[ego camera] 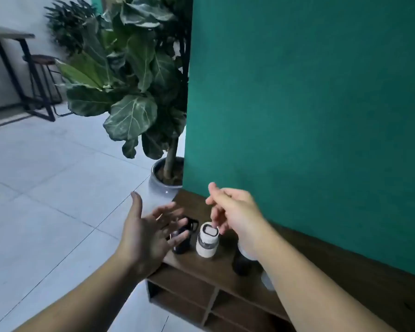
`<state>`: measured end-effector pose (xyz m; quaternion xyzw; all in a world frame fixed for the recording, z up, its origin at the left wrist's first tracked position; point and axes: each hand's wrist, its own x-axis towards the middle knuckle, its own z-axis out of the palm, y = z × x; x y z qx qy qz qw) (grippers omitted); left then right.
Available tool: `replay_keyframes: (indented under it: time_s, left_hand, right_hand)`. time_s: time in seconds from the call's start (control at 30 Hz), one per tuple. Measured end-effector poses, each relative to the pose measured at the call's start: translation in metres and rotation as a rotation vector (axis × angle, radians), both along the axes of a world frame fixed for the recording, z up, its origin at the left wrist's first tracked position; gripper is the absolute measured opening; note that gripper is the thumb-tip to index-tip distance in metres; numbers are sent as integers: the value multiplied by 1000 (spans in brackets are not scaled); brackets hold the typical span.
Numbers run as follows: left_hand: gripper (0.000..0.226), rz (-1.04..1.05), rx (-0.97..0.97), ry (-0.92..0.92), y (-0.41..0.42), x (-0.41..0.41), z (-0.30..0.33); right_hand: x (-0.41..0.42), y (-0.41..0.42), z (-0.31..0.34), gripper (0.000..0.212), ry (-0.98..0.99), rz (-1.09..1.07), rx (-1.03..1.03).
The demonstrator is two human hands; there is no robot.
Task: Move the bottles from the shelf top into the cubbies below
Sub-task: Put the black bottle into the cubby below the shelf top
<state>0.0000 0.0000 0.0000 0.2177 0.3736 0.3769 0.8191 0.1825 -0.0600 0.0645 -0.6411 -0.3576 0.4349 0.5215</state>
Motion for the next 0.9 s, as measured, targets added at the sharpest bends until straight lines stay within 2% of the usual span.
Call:
replay_keyframes:
  time_s: [0.1, 0.13, 0.23, 0.33, 0.43, 0.6, 0.9]
  left_hand:
    - [96, 43, -60, -41, 20, -2, -72]
    - [95, 78, -89, -33, 28, -2, -99]
    - [89, 90, -138, -56, 50, 2, -169]
    - [84, 73, -177, -7, 64, 11, -217]
    - [81, 46, -197, 7, 76, 16, -260]
    - [80, 6, -213, -68, 82, 22, -295]
    - [72, -2, -143, -140, 66, 14, -319]
  right_hand:
    - [-14, 37, -69, 18, -255, 4, -88]
    - [-18, 52, -102, 17, -367, 14, -121]
    - [-28, 90, -172, 58, -735, 91, -208]
    - [-30, 124, -218, 93, -1000, 198, -263]
    - [-30, 154, -254, 107, -1224, 275, -330]
    - [-28, 168, -277, 85, -1348, 222, -245]
    - [-41, 117, -268, 72, -1268, 151, 0]
